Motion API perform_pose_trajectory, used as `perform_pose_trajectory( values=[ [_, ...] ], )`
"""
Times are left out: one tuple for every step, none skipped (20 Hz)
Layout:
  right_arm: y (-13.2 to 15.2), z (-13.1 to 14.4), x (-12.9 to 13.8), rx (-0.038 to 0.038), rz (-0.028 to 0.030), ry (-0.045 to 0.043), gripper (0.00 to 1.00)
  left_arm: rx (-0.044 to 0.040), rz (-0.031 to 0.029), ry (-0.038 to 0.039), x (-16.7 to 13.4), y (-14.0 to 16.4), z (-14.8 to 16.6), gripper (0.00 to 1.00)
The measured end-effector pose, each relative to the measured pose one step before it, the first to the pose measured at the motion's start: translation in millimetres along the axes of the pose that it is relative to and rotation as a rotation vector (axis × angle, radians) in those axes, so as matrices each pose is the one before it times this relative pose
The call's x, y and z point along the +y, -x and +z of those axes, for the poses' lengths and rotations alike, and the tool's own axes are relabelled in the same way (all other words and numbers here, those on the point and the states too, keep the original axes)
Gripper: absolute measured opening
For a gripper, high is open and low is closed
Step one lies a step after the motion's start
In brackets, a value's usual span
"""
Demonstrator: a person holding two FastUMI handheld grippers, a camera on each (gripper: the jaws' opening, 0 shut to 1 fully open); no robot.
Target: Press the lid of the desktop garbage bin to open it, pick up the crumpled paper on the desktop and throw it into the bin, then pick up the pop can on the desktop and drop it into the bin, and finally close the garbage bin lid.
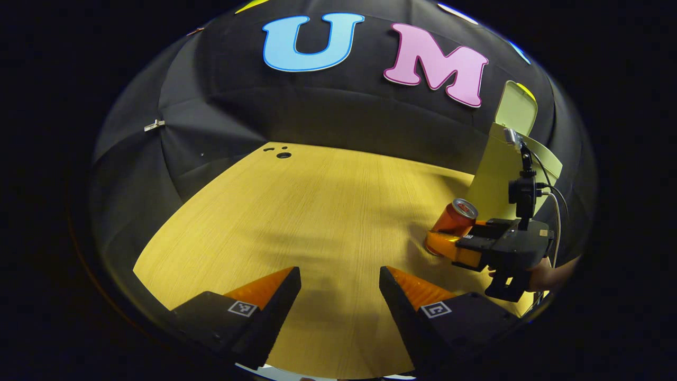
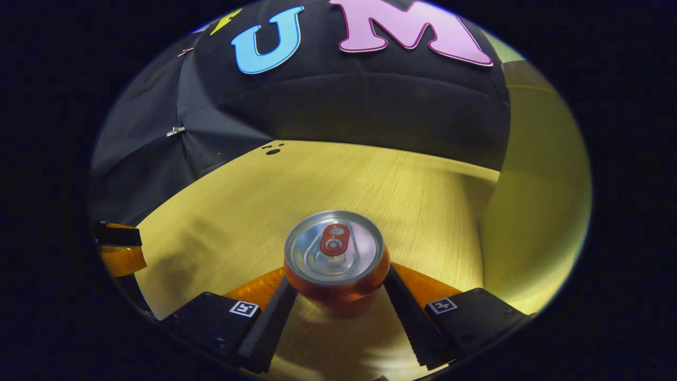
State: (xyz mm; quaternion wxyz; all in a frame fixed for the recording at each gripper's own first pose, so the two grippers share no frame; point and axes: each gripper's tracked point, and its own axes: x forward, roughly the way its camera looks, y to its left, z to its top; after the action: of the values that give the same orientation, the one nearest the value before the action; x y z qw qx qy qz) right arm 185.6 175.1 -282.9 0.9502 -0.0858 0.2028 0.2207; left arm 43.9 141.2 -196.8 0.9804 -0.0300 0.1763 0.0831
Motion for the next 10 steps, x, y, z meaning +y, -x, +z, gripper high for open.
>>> perform_pose_trajectory(
  values=[
    [-1.96,2.86,1.14,-0.0095,-0.00003,0.00064,0.99,0.00112,-0.00168,-0.0004,-1.5,0.04,-0.19,0.96],
    [-1.4,3.01,1.06,-0.00528,0.00124,0.00276,0.99,0.00387,-0.00261,0.00064,-0.66,-0.12,-0.8,0.96],
    [-1.79,1.43,0.03,-0.00622,-0.00178,0.00545,0.95,0.00415,-0.00134,0.00075,-1.54,-0.71,-0.2,0.96],
    [-0.19,0.52,-0.02,-0.001,0.00121,0.00227,0.86,0.00179,0.00026,-0.00063,-1.76,-0.46,1.11,0.96],
    [-0.39,-0.24,1.03,-0.00036,0.00249,0.00259,0.85,0.00004,-0.00083,-0.00333,-1.83,-0.69,0.03,0.96],
    [-0.23,0.51,0.29,0.00047,0.00229,0.00603,0.86,-0.00274,-0.00136,-0.00456,-1.21,0.0,1.13,0.96],
    [-0.06,-0.91,1.21,0.00439,0.00214,0.00794,0.84,-0.00187,0.00031,-0.00474,-1.24,0.87,1.53,0.96],
    [1.38,1.24,1.45,0.00538,0.00505,0.00303,0.83,-0.00177,0.0008,-0.0028,-1.36,0.1,1.19,0.96],
    [2.92,2.69,2.18,0.00087,0.01057,-0.00277,0.82,-0.00199,-0.00105,-0.00051,-2.21,0.95,1.02,0.96],
    [4.94,6.21,1.02,-0.00817,0.00748,-0.00057,0.82,-0.00241,-0.00154,-0.00038,-2.12,0.8,1.45,0.96]
  ],
)
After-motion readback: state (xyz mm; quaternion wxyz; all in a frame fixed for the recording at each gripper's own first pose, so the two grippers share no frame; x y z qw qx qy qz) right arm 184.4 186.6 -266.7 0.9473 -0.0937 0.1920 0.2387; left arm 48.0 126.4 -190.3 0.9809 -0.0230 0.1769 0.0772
